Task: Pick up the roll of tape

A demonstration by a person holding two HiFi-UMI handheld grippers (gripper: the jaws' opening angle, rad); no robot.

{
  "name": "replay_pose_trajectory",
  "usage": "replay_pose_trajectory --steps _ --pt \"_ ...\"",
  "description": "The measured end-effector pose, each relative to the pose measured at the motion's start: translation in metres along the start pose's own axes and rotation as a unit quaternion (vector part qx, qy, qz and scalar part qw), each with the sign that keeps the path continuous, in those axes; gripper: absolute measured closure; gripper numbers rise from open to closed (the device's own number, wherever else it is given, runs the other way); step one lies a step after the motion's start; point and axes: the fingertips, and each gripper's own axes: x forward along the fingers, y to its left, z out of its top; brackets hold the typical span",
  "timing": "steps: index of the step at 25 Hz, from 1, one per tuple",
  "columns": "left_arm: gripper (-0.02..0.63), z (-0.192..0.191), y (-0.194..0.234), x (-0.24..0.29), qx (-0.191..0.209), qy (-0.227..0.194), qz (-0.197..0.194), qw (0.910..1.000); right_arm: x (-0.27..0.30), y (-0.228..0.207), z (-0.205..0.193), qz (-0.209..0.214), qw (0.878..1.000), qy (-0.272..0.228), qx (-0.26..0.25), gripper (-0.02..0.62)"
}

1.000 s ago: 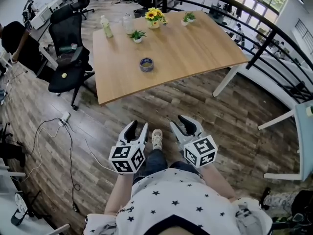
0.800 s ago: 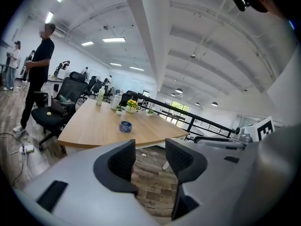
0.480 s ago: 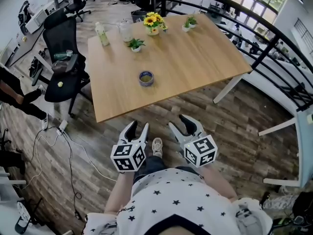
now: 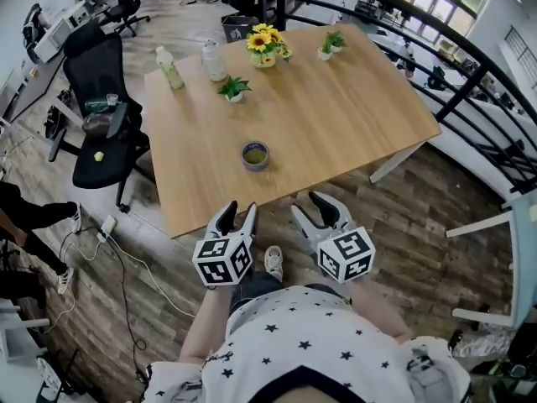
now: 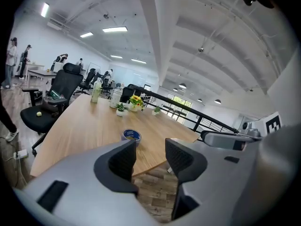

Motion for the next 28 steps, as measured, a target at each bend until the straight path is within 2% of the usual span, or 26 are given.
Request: replay_pose_trajectory --steps 11,28 --pt "0.417 0.024 0.037 0.067 -0.007 0.031 0.007 0.9995 0.059 -0.029 0.016 -0.001 1.0 0.011 0.003 0.422" --pt "0.426 0.023 0.087 0.169 0.007 0.101 0.021 0.9946 0.122 -0.065 0.013 -0.004 0.999 0.031 0.025 0.422"
